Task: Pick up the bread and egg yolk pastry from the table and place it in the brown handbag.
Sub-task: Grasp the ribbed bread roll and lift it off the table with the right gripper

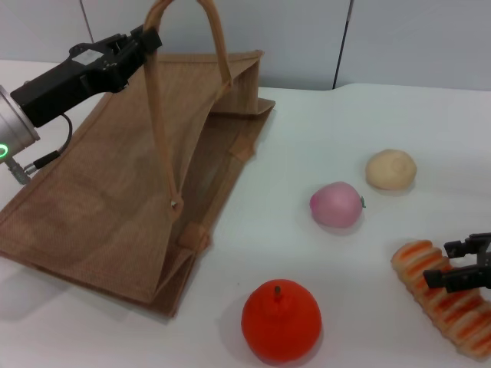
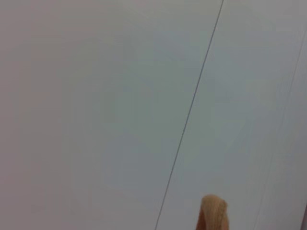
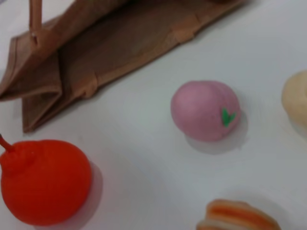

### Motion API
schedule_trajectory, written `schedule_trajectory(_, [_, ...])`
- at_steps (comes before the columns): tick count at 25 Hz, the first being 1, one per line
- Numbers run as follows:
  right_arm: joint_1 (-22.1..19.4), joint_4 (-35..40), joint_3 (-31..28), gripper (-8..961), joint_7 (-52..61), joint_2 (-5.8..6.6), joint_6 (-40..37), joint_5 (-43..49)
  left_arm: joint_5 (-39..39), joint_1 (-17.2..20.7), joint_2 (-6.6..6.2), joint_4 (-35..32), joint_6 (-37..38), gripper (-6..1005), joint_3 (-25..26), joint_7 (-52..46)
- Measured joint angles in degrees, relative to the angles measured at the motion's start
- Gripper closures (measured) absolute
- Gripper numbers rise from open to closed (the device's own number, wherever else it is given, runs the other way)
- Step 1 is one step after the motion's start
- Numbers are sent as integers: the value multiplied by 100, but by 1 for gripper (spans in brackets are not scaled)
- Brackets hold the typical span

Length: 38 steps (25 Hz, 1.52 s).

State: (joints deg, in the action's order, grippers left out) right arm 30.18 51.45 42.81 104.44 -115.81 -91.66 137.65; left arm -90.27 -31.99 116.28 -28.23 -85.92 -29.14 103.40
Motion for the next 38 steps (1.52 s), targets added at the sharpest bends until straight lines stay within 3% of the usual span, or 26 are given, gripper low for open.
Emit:
schedule_trajectory(13, [270,-201,42,71,289,6,57,719,0,-8,0,19,41,879,5,42])
schedule_trajectory(38, [466,-372,263,280,302,15,27,860,0,4,0,19,49,879,85,65])
